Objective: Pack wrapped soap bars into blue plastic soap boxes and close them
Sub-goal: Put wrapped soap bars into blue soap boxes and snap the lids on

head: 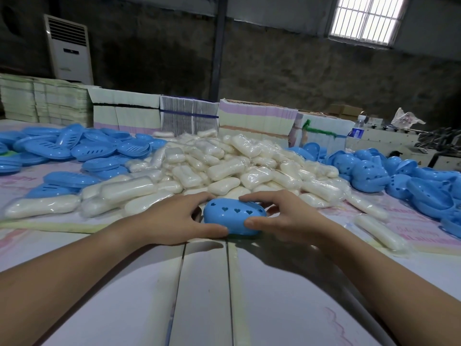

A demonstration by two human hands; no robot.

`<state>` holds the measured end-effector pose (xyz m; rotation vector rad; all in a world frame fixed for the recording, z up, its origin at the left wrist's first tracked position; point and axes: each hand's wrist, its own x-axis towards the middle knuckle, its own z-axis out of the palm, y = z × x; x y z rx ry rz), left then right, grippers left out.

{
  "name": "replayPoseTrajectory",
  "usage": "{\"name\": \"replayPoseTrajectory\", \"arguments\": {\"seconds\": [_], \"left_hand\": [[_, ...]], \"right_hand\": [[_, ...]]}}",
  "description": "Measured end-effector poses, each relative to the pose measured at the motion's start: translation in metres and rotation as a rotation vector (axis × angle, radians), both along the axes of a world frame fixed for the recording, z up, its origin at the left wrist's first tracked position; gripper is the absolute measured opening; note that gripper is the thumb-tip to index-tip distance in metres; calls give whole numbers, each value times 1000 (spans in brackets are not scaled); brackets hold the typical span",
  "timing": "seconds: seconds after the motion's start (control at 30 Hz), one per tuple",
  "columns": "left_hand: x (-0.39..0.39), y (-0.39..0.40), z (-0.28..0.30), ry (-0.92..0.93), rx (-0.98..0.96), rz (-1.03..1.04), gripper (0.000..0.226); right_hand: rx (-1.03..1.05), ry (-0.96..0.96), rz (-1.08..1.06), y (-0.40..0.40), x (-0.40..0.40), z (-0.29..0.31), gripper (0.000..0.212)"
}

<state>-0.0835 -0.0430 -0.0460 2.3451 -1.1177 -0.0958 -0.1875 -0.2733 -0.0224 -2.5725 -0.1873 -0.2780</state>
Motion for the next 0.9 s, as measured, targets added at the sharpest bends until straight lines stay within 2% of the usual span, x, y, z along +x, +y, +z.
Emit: {"name": "replayPoseTrajectory", "arguments": {"seconds": [0.13,0.5,0.6,0.73,0.9], "left_hand": [[-1,0,1,-11,16,15,79],[-2,-2,2,14,13,31,78],[0,-4,3,30,3,25,68],[3,-5,5,43,1,29,38],[8,-4,9,121,-17,-10,33]], "right_hand": [[56,-38,-13,-3,-1,-2,39],[62,13,5,-4,4,0,31],[125,46,15,-3,3,2,30],[169,97,22,-2,3,5,35],[214,101,27,-1,3,6,35]]}}
